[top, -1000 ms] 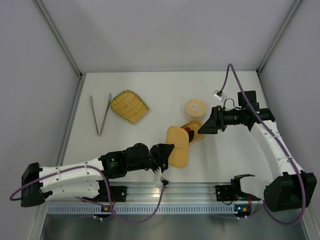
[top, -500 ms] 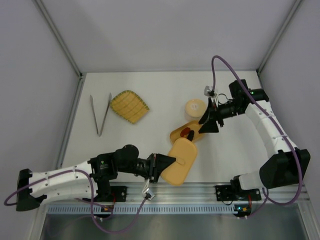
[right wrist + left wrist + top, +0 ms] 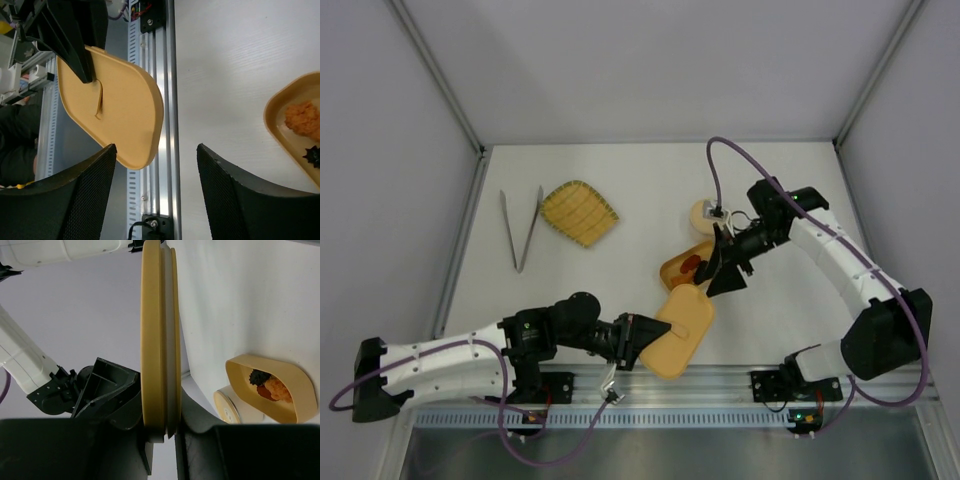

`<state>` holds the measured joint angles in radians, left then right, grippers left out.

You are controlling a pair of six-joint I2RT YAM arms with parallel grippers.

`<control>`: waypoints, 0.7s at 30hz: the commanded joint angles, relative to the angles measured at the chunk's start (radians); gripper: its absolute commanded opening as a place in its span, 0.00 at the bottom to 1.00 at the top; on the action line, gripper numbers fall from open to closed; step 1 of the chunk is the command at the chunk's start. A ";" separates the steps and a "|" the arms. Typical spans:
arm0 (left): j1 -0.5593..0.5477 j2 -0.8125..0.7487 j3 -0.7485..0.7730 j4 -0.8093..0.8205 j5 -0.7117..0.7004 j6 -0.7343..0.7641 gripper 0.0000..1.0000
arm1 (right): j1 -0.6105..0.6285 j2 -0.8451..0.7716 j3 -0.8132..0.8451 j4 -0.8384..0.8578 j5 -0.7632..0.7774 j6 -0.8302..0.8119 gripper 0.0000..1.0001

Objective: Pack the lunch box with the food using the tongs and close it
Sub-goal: Close the box lid on the packing box.

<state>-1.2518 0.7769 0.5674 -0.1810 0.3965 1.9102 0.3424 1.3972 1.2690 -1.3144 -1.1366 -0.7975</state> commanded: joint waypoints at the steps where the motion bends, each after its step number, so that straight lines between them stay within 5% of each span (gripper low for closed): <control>1: -0.005 -0.008 0.000 0.055 0.053 0.026 0.00 | 0.030 -0.020 -0.028 -0.043 0.004 0.067 0.65; 12: -0.005 -0.011 -0.011 0.067 0.039 0.024 0.00 | 0.116 -0.024 -0.065 0.055 0.017 0.176 0.57; 15: -0.005 -0.022 -0.021 0.071 0.035 0.024 0.00 | 0.129 -0.026 -0.083 0.083 0.028 0.199 0.46; 19: -0.005 -0.027 -0.026 0.066 0.022 0.021 0.00 | 0.129 -0.030 -0.091 0.113 0.037 0.240 0.05; 21: -0.005 -0.031 -0.029 0.071 0.013 0.010 0.00 | 0.129 -0.036 -0.089 0.138 0.043 0.264 0.00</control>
<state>-1.2587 0.7582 0.5472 -0.1749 0.4053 1.9251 0.4488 1.3960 1.1721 -1.2602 -1.0695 -0.5690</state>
